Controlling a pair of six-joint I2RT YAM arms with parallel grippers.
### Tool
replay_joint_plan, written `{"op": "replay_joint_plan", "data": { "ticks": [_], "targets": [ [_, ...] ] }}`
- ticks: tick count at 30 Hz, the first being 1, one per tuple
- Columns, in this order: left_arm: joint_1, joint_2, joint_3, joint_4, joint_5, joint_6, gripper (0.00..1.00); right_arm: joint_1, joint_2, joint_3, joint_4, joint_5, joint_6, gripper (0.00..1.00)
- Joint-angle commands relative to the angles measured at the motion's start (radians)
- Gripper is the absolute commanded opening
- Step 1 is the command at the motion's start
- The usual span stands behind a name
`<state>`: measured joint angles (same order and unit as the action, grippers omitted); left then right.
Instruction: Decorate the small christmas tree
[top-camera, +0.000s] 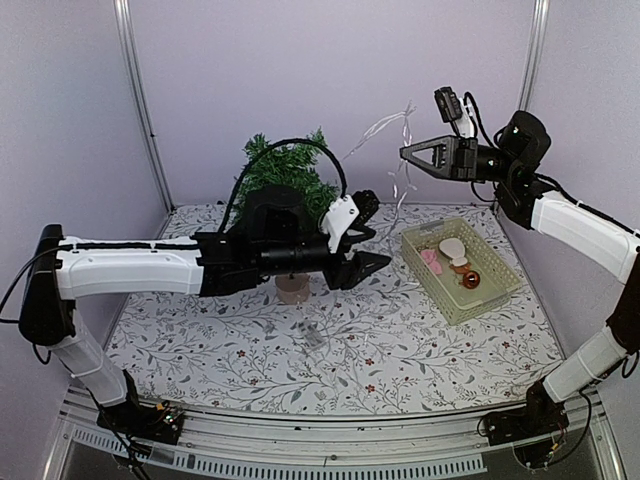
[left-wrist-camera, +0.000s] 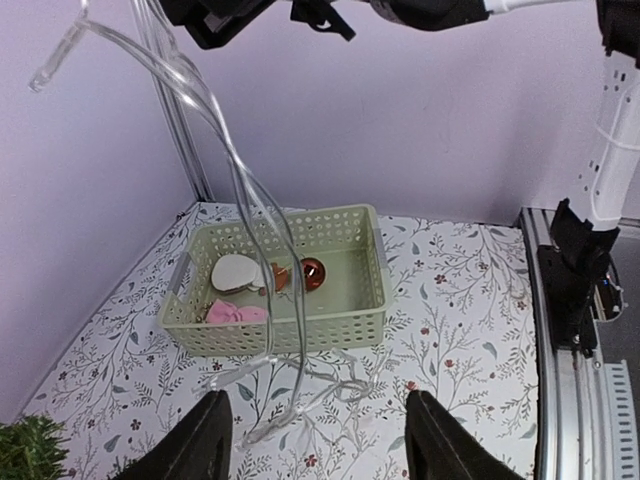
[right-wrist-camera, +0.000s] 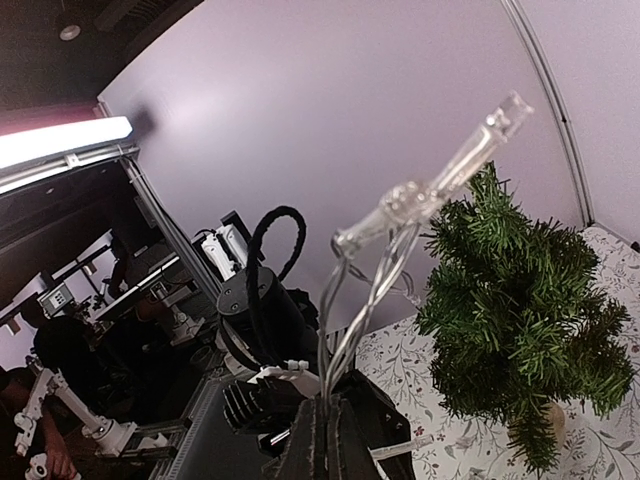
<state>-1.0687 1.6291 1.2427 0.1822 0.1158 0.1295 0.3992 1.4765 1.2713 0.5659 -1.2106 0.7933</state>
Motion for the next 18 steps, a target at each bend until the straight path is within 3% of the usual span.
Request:
{"op": "replay_joint_plan", "data": {
  "ticks": [1,9,14,18],
  "targets": [
    [0.022,0.016,0.026,0.014,0.029,-0.025,0.61,0.006,-0.013,0.024,0.036,-0.029,0.014,0.00],
    [0.024,0.003,0.024,0.005,0.094,-0.045,0.31,0.006,-0.013,0.013,0.047,-0.032,0.015,0.00],
    [0.027,0.001,0.021,-0.013,0.091,-0.040,0.33,0.006,-0.012,0.017,0.060,-0.034,0.021,0.00],
    [0.026,0.001,0.034,-0.017,0.090,-0.033,0.20,0.005,-0.010,0.013,0.063,-0.034,0.023,0.00]
  ]
}}
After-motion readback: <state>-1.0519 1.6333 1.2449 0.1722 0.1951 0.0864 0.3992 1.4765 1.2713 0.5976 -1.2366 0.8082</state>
